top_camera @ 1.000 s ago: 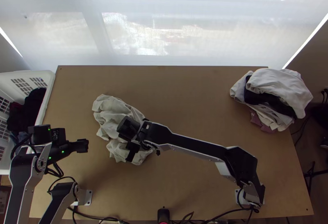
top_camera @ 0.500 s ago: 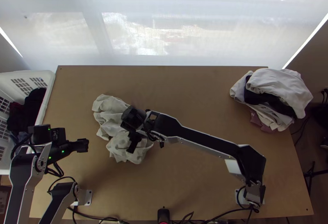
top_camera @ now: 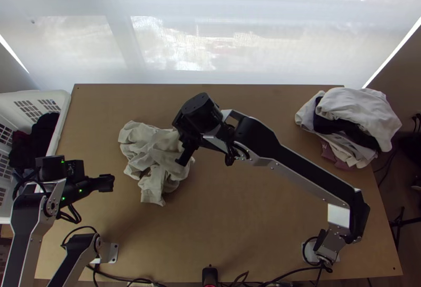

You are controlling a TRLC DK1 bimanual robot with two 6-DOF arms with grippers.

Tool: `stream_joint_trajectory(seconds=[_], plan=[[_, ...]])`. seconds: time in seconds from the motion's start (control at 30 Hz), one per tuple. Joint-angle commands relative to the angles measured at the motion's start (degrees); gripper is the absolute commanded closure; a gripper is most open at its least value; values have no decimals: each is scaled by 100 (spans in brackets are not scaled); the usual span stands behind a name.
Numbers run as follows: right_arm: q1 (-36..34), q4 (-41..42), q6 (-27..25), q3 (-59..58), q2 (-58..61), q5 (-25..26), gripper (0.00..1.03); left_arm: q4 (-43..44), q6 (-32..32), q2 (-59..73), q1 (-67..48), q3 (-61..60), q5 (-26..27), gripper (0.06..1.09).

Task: Fold the t-shirt

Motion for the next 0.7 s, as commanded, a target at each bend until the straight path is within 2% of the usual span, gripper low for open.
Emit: stream_joint_trajectory(seconds=[0.0, 0.33, 0.67], plan=[[-110, -176, -242, 431, -449, 339, 100, 4, -25, 34, -42, 26, 35, 11], [-409, -123, -532, 888, -888, 875, 100, 4, -34, 7, -77, -44, 35, 11], [-1077, -44, -584, 1160, -1170, 927, 100, 4, -42, 16, -191, -44, 43, 11]])
